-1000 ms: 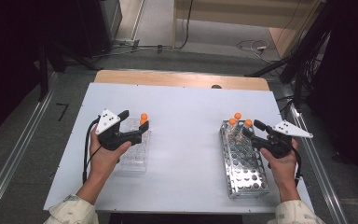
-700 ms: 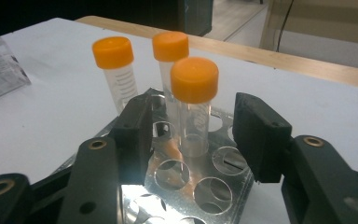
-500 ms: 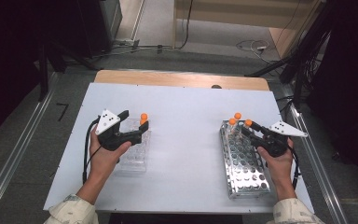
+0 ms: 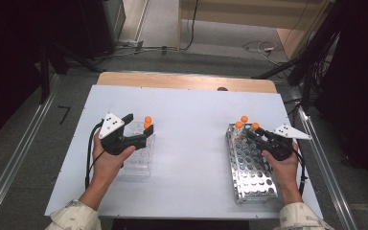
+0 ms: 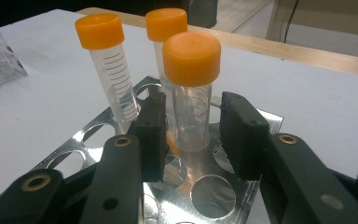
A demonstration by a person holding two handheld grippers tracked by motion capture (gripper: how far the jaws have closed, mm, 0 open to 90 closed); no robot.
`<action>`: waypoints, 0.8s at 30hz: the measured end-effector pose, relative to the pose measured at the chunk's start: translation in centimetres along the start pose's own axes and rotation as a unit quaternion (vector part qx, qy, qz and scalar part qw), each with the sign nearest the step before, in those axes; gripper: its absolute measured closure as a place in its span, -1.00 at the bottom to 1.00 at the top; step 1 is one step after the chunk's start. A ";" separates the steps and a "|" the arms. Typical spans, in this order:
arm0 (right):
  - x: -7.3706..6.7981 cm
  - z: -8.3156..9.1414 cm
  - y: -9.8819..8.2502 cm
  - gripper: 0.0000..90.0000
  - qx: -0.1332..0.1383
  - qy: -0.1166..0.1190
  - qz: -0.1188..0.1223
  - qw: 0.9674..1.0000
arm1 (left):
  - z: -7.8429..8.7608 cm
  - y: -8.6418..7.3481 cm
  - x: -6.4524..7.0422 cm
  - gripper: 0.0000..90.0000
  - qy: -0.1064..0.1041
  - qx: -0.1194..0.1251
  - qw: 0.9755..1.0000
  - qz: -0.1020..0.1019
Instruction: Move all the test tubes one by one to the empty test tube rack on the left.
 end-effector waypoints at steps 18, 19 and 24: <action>0.0 -0.1 0.0 0.60 0.007 -0.001 0.000 1.000 | 0.0 0.1 0.2 -0.66 -0.003 0.002 1.000 -0.001; 0.0 0.0 0.2 0.60 0.010 0.000 -0.001 1.000 | 0.0 0.1 0.2 -0.66 -0.003 0.003 1.000 -0.001; 0.0 0.3 0.5 0.60 0.013 -0.007 0.000 1.000 | 0.0 0.1 0.2 -0.66 -0.004 0.003 1.000 -0.002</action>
Point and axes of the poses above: each handheld gripper's, and its own axes: z roughly backward along the jaws, y roughly out of its top, x roughly to its right, the point moved 8 cm from there along -z, roughly forward along the jaws, and after that the axes turned 4 degrees about z, right-handed, at the moved point
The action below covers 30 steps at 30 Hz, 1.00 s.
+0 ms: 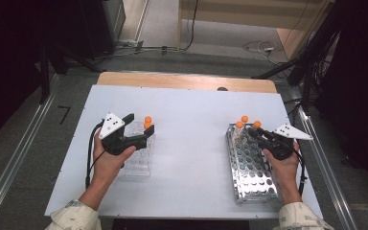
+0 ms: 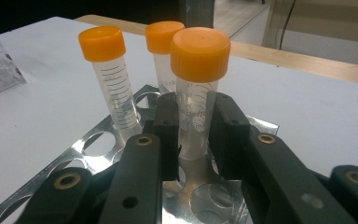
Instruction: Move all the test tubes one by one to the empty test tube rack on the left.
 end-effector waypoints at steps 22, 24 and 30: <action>-0.7 1.4 2.7 0.61 0.007 -0.031 0.028 0.999 | 0.0 0.0 0.0 -0.66 -0.003 0.000 1.000 0.001; -0.8 1.5 2.9 0.61 0.007 -0.032 0.030 0.999 | 0.1 0.1 0.1 -0.66 -0.002 0.000 1.000 0.001; -1.0 2.3 3.4 0.61 0.011 -0.034 0.034 0.999 | 0.1 0.1 0.1 -0.66 -0.002 0.002 1.000 0.002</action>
Point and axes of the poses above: each handheld gripper's, and its own axes: z roughly backward along the jaws, y roughly out of its top, x roughly to its right, the point moved 8 cm from there along -z, roughly forward along the jaws, and after that the axes turned 4 degrees about z, right-handed, at the moved point
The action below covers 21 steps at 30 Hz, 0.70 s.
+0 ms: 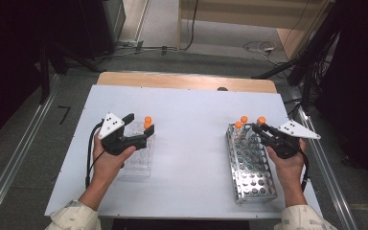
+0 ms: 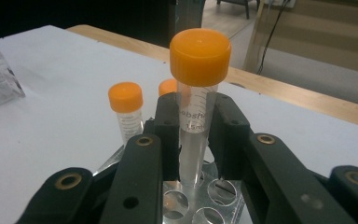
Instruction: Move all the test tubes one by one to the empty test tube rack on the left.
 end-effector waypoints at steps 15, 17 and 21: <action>-1.5 1.7 1.7 0.61 0.012 0.015 -0.006 1.000 | 0.2 0.3 0.1 -0.66 -0.003 0.006 1.000 0.000; -1.6 2.0 1.7 0.61 0.011 0.016 -0.008 1.000 | 0.3 0.4 0.1 -0.66 -0.002 0.007 1.000 0.003; -1.8 2.5 1.7 0.61 0.009 0.016 -0.013 1.000 | 0.3 0.4 0.2 -0.66 -0.003 0.004 1.000 0.002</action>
Point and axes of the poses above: each handheld gripper's, and its own axes: z roughly backward along the jaws, y roughly out of its top, x roughly to its right, the point moved 8 cm from there along -z, roughly forward along the jaws, and after that the axes turned 4 degrees about z, right-handed, at the moved point
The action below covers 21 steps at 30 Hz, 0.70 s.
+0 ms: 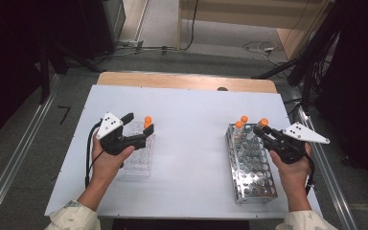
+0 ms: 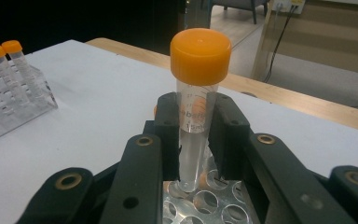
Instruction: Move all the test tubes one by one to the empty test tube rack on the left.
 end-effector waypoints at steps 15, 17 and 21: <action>-3.2 -0.2 1.2 0.61 0.007 0.042 0.015 0.999 | 0.0 0.1 0.7 -0.67 -0.008 0.001 1.000 -0.003; -3.7 -0.3 1.2 0.61 0.006 0.046 0.017 0.999 | 0.0 0.2 0.7 -0.67 -0.009 0.002 1.000 -0.003; -4.7 -0.7 1.3 0.61 0.003 0.061 0.020 0.998 | 0.0 0.2 0.8 -0.67 -0.010 0.002 1.000 -0.002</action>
Point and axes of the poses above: each handheld gripper's, and its own axes: z roughly backward along the jaws, y roughly out of its top, x roughly to its right, the point moved 8 cm from there along -z, roughly forward along the jaws, and after that the axes turned 4 degrees about z, right-handed, at the moved point
